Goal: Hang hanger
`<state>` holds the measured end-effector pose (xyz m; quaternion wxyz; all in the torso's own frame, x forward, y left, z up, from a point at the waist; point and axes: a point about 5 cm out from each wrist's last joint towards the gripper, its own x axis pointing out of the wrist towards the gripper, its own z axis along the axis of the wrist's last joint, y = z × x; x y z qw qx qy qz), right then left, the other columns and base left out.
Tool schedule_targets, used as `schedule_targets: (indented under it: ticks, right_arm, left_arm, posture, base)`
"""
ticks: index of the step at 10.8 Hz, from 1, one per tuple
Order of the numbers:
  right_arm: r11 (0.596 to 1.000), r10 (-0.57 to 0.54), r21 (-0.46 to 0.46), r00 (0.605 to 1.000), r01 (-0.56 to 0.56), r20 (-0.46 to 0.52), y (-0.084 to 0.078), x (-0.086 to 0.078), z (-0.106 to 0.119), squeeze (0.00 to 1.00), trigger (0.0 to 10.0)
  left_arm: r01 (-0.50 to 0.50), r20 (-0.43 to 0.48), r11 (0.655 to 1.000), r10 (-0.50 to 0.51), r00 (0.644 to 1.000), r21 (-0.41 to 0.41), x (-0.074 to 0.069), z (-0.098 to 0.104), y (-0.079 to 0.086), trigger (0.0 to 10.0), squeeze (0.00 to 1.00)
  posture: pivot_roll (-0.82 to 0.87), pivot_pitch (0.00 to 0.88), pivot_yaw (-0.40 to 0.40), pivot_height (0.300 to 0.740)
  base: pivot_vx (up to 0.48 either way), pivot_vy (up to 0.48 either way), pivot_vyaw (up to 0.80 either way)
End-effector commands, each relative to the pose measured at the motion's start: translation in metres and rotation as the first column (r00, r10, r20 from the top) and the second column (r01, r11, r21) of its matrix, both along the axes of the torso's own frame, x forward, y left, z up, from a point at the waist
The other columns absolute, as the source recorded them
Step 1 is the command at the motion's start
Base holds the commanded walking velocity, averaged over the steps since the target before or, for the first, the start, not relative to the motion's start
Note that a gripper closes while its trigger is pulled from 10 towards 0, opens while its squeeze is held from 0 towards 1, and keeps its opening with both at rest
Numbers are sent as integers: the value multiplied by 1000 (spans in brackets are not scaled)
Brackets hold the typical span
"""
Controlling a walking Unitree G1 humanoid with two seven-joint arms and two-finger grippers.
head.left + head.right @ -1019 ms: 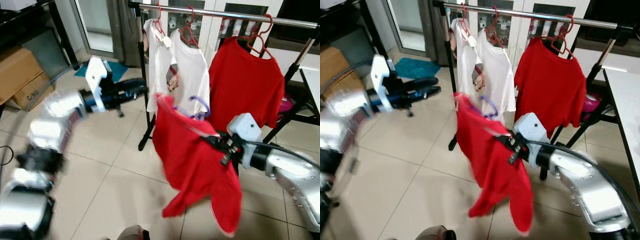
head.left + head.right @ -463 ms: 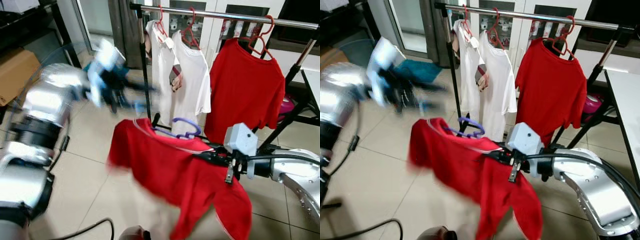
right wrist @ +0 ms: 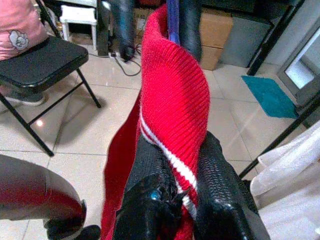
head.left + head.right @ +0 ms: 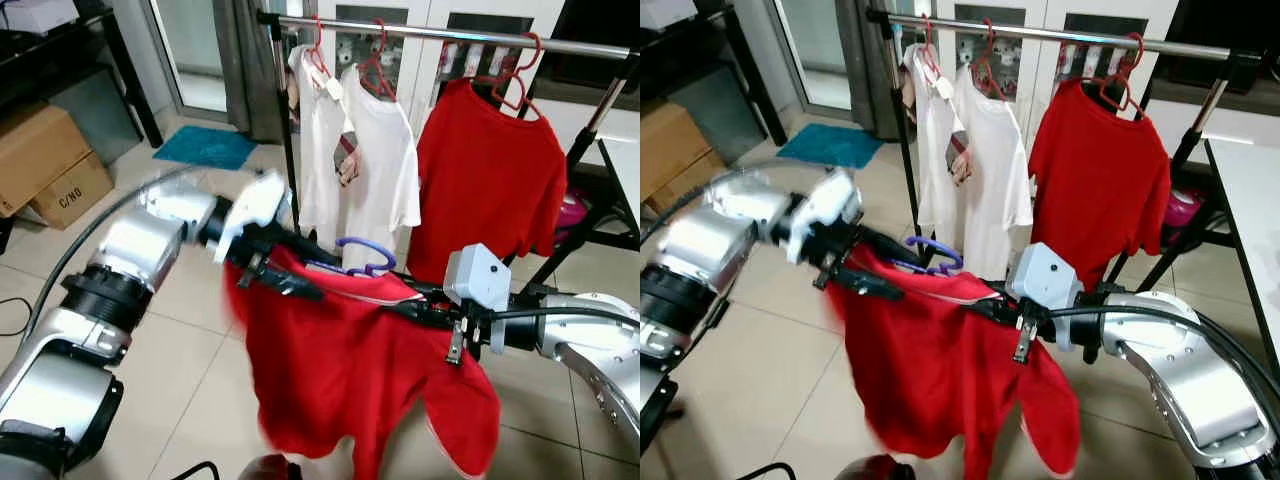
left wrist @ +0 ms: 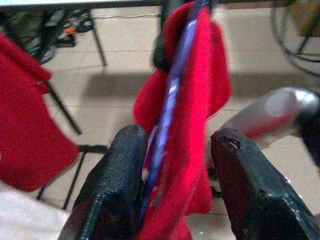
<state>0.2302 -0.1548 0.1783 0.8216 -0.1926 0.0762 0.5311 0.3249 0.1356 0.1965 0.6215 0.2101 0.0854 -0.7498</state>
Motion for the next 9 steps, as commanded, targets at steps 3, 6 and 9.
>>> schedule_targets:
  ticks: [3,6,9]
  right_arm:
    - [999,47,16,998,-48,38,2,-3,11,0,0]
    - [998,60,19,998,-60,19,2,-5,9,0,0]
    - [998,59,13,998,-59,30,3,-4,11,0,0]
  left_arm:
    - [-89,-64,985,80,995,-147,8,22,7,10000,0]
    - [-207,-219,924,140,966,-322,21,34,8,10000,0]
    - [-106,-149,989,90,985,-104,13,4,8,10000,0]
  posture:
    - [66,8,65,740]
    - [68,8,68,740]
    - [65,6,75,740]
  base:
    - [0,0,0]
    - [0,0,0]
    - [0,0,0]
